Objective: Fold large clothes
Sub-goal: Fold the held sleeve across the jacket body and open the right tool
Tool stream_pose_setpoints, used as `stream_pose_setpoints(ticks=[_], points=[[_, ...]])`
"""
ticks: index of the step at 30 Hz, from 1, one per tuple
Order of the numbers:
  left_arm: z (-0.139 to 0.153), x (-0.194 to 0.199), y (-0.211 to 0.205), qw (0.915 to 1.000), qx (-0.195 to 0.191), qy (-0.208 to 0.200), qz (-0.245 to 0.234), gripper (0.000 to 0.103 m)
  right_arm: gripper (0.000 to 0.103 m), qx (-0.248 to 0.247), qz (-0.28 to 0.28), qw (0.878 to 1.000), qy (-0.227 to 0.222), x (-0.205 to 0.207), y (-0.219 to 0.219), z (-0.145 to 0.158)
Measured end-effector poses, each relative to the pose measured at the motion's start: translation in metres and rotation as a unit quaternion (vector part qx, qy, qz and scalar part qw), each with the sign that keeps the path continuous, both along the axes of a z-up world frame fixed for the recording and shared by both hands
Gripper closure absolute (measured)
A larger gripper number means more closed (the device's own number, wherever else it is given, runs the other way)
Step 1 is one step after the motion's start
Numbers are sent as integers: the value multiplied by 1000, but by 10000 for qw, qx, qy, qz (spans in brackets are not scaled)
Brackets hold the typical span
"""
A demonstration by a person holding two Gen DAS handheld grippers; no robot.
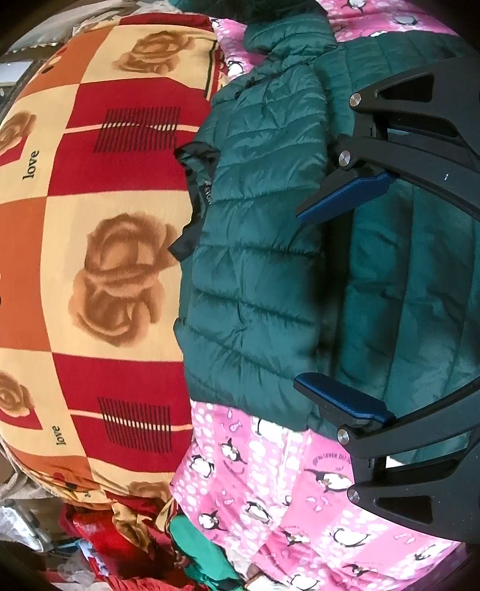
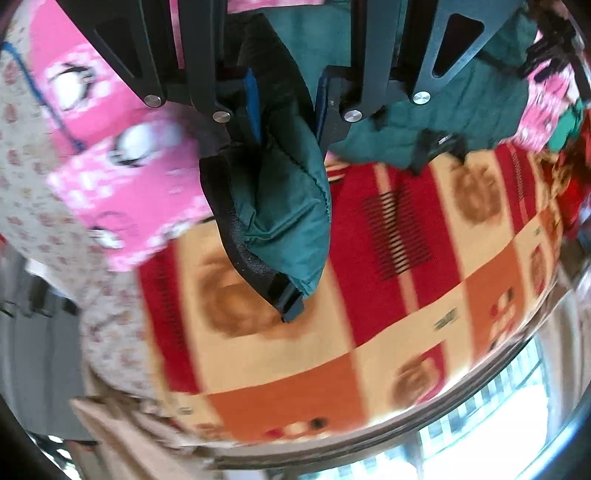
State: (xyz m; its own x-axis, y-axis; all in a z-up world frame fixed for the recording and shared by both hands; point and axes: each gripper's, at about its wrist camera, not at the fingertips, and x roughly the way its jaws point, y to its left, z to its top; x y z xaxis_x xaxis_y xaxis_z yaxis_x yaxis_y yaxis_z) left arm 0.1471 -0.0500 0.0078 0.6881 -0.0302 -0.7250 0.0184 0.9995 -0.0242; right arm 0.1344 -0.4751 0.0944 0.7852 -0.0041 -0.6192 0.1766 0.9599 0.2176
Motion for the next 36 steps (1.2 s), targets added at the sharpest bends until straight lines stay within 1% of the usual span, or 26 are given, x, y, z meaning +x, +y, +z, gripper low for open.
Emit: stream_pose_setpoints(ticks=[6,9,13,16,17,18,19,20,21,23,25,27,28,29,32,35,36], points=[[5,1,14,9998,-120,-47,120,20,80,120,735,9972,83,24,78,-12],[4,4,19,9997,-175,-46,157,20,80,279,1073,9937,167,37,117,-25],[1,7,22,9997,-190,8,170,20,80,394,1499,9868,468,54,174,-59],[-2,8,22,9997,-203,50,157,20,80,553,1763,9797,784,65,202,-84],[-2,9,22,9997,-202,53,151,20,77,572,1831,9770,933,68,210,-92],[-2,9,22,9997,-204,57,144,20,62,562,1882,9749,1044,71,215,-98],[-2,9,23,9997,-214,60,127,20,52,590,1963,9726,1096,71,218,-100],[-2,9,23,9996,-255,56,85,20,36,706,2084,9696,1073,69,220,-99],[-1,9,23,9995,-313,38,35,20,29,777,2169,9674,1047,68,220,-95],[0,8,23,9988,-487,21,-83,20,29,758,2269,9666,916,60,219,-80],[2,10,23,9970,-750,74,-190,20,29,689,2256,9688,760,50,211,-64],[6,9,23,9927,-1180,92,-252,20,29,620,2120,9731,648,41,201,-51],[7,10,23,9911,-1299,97,-263,20,29,582,2040,9754,601,38,195,-45],[10,11,21,9881,-1502,126,-294,20,29,514,1954,9778,557,34,188,-39],[14,15,13,9825,-1817,220,-342,20,29,251,1649,9849,460,25,171,-27],[15,20,0,9783,-1994,373,-425,20,28,287,1489,9879,342,16,153,-19],[15,23,-6,9762,-2063,480,-466,20,28,293,1433,9886,341,14,147,-18]])
